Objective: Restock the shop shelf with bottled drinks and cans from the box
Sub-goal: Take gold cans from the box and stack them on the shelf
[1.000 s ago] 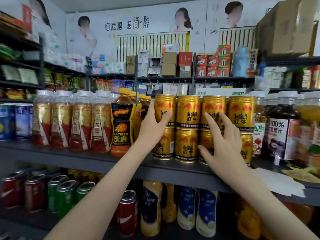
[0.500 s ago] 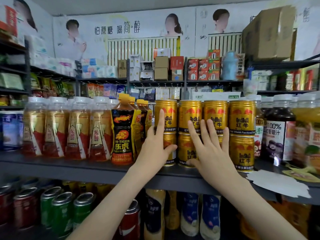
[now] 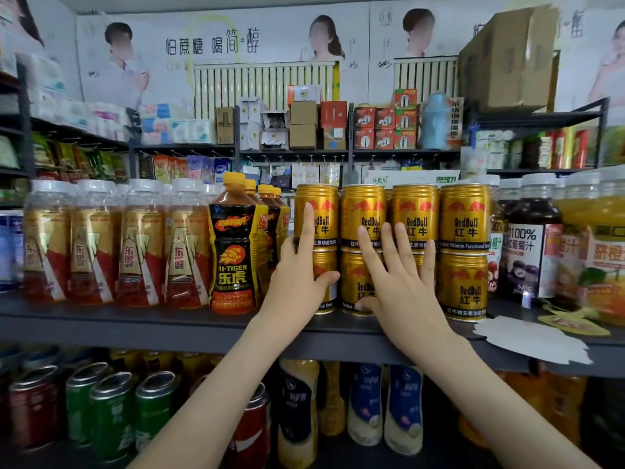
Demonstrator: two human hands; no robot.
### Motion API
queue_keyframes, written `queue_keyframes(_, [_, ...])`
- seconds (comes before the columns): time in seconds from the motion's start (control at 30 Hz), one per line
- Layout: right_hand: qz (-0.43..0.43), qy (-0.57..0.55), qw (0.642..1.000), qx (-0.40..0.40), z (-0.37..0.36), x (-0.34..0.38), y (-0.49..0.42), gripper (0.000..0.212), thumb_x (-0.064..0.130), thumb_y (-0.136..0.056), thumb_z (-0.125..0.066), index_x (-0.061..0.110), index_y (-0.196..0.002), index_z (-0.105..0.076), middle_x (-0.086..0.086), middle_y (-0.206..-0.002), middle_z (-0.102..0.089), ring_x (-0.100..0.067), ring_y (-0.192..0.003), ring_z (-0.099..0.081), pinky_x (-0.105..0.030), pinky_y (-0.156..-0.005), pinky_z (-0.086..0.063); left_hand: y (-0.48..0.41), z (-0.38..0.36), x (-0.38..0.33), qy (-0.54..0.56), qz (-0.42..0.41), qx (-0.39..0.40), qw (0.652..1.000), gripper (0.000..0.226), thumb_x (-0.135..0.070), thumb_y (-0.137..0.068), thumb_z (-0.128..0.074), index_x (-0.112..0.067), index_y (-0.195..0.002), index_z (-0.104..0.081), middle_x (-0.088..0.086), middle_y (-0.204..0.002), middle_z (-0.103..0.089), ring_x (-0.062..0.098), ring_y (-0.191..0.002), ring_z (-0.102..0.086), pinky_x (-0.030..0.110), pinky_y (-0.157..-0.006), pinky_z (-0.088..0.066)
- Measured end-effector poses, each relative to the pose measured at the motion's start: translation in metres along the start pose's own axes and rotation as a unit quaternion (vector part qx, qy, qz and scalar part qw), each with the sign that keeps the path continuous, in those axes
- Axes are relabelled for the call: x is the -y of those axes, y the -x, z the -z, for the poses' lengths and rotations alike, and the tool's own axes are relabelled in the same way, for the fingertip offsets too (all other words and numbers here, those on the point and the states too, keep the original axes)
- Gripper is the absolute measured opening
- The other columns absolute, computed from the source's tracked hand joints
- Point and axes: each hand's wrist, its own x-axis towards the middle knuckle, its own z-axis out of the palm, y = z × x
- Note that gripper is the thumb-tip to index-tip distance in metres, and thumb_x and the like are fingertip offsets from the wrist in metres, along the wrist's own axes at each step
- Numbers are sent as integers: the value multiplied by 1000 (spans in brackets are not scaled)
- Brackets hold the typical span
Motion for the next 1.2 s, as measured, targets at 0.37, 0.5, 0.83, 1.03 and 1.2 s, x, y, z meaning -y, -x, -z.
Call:
queue_keyframes(0.37, [-69,-98,992,27,32,-77,18,118,51,-73,-73,41,-146,18,-2,-152,28,-26,-142,27,-52,-112,12,7,-40,-44,-226,-190,-125,947,102,-59,-79,-62,-32,-153,3,13,-157,18,37,-145,13,63,-108,1])
queue_keyframes(0.5, [-91,-232,960,128,43,-104,23,116,34,-82,-72,54,-136,29,7,-146,43,-26,-145,14,-41,-114,-20,-4,-60,-53,-288,-261,-110,915,106,-63,-72,-67,-30,-153,-8,14,-159,5,37,-146,3,62,-112,3])
queue_keyframes(0.83, [-124,-237,953,143,38,-97,23,119,13,-86,-68,54,-129,34,3,-145,45,-27,-109,-56,-26,-83,-47,-13,-63,-48,-329,-271,-92,900,96,-69,-73,-59,-26,-152,-23,14,-159,-16,33,-145,-19,58,-113,-10])
queue_keyframes(1.03, [-130,-213,957,147,37,-95,22,120,16,-86,-69,53,-128,37,-2,-148,43,-28,-102,-58,-35,-85,-50,-14,-62,-47,-332,-276,-83,898,96,-69,-76,-58,-26,-152,-20,14,-159,-12,33,-146,-16,58,-113,-8])
queue_keyframes(1.2, [-128,-222,951,174,49,-100,22,110,25,-87,-68,55,-136,26,7,-148,40,-37,-134,-36,-46,-104,-41,-11,-63,-48,-314,-284,-93,901,86,-58,-78,-65,-23,-149,-31,17,-157,-21,36,-144,-22,60,-112,-13])
